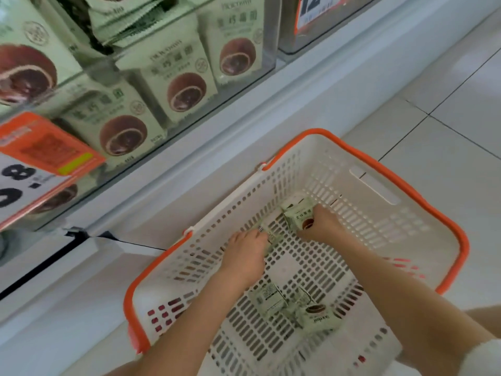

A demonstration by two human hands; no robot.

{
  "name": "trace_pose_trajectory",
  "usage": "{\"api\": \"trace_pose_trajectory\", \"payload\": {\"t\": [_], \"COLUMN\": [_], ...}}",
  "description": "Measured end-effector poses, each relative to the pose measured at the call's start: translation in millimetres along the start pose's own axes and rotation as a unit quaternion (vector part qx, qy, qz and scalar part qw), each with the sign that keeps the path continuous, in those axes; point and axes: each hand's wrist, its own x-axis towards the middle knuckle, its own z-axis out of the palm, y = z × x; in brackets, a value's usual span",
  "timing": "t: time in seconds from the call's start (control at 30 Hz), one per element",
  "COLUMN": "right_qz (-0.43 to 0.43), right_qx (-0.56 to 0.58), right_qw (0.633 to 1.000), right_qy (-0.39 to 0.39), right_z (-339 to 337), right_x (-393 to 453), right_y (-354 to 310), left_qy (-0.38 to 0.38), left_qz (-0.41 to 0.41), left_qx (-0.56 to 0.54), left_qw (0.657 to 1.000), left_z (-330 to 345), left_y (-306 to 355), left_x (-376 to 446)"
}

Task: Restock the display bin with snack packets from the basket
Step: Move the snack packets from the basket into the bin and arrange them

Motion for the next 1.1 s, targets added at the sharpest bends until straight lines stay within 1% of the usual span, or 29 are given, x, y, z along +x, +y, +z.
{"api": "trace_pose_trajectory", "payload": {"t": [0.07,0.13,0.2,0.3,0.37,0.43,0.5,0.57,0.63,0.73,0.77,0.8,0.83,0.87,0.9,0.93,1.0,1.07,1.1], "right_qz": [0.002,-0.032,-0.072,-0.150,-0.205,-0.249,-0.275,-0.294,-0.307,-0.340,-0.359,-0.377,-0.390,-0.400,-0.407,-0.411,-0.409,-0.409,-0.407], "right_qx": [0.109,0.168,0.200,0.216,0.251,0.320,0.358,0.385,0.412,0.425,0.411,0.391,0.374,0.357,0.345,0.336,0.323,0.302,0.283], "right_qw": [0.993,0.984,0.977,0.964,0.942,0.908,0.885,0.870,0.855,0.838,0.837,0.839,0.841,0.842,0.842,0.841,0.841,0.845,0.851], "right_qy": [-0.034,-0.046,-0.024,0.044,0.090,0.108,0.113,0.092,0.069,0.040,0.033,0.033,0.042,0.057,0.079,0.104,0.143,0.166,0.175], "right_z": [0,-5,-16,-36,-50,-67,-88,-108,-124,-148,-157,-167,-177,-189,-200,-213,-238,-258,-264], "right_x": [-19,-43,-71,-117,-148,-181,-209,-234,-253,-275,-281,-287,-291,-291,-291,-290,-285,-276,-270], "right_y": [-8,-23,-43,-74,-91,-101,-107,-112,-121,-136,-143,-149,-157,-164,-172,-180,-197,-216,-226], "left_qy": [0.023,0.045,0.061,0.110,0.164,0.223,0.262,0.294,0.351,0.445,0.474,0.494,0.505,0.502,0.487,0.457,0.371,0.314,0.307], "left_qz": [0.003,0.001,-0.005,-0.013,-0.020,-0.024,-0.012,0.022,0.083,0.164,0.176,0.172,0.153,0.123,0.084,0.040,-0.044,-0.082,-0.091], "left_qx": [-0.004,0.014,0.050,0.096,0.111,0.119,0.139,0.152,0.172,0.223,0.234,0.245,0.247,0.235,0.219,0.200,0.161,0.133,0.128], "left_qw": [1.000,0.999,0.997,0.989,0.980,0.967,0.955,0.944,0.917,0.852,0.830,0.816,0.813,0.823,0.841,0.866,0.913,0.937,0.939], "left_z": [-9,-23,-43,-76,-101,-128,-154,-177,-195,-219,-227,-234,-242,-250,-257,-265,-276,-283,-284], "left_y": [5,13,21,31,35,35,35,35,35,35,32,28,24,20,16,13,5,-3,-7], "left_x": [-5,-11,-20,-39,-57,-78,-101,-122,-140,-161,-165,-170,-175,-179,-184,-187,-191,-190,-187]}}
